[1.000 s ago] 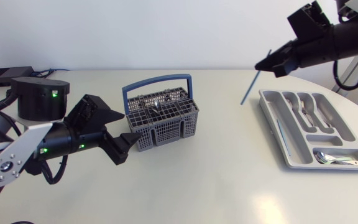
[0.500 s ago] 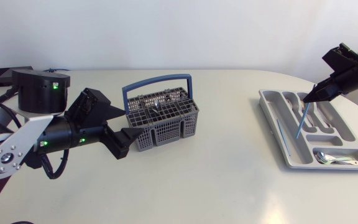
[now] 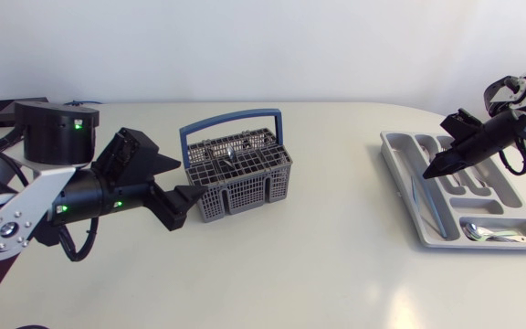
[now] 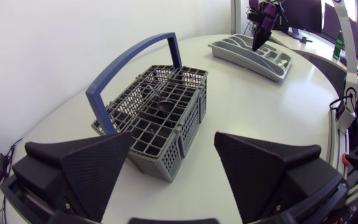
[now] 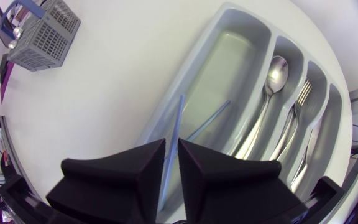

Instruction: Transfer all utensils from the basket to the drawer tray.

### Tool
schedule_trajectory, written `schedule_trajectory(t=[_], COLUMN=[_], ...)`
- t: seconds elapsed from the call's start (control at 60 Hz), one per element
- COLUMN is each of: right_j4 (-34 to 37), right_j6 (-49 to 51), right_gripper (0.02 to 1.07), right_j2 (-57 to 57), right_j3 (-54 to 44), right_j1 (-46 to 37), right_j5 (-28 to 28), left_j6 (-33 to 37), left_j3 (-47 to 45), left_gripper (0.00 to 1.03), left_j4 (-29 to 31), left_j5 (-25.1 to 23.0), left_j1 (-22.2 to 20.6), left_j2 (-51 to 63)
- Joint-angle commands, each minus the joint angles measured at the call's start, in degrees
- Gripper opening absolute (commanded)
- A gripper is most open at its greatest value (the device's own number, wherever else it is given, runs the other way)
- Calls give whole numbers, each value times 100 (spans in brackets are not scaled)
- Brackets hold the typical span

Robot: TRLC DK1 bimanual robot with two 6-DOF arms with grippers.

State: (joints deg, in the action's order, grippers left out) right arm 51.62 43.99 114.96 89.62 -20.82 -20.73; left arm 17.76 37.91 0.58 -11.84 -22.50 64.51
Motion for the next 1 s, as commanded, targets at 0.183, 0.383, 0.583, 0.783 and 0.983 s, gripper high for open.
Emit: schedule_trajectory(t=[0.183,0.383,0.583,0.783,0.983], right_j4=[-284,-547,-978,-1435,-1769], right_j6=[-312,-329,-347,-742,-1050], right_gripper=[50,61,65,65,65], right_j2=[123,-755,-1713,-2417,-2566], right_j3=[310,-323,-1105,-1773,-2221], right_j1=[-10,386,1010,2012,2890], right_j5=[43,-344,-748,-748,-537], left_j6=[-115,-53,254,694,1924], left_j3=[-135,-267,-205,-108,-144], left_gripper=[94,94,94,94,94], left_j4=[-181,-682,-954,-1165,-1570], left_j5=[-108,-108,-100,-100,-108], left_j1=[404,413,317,387,150], left_j2=[44,123,396,571,853])
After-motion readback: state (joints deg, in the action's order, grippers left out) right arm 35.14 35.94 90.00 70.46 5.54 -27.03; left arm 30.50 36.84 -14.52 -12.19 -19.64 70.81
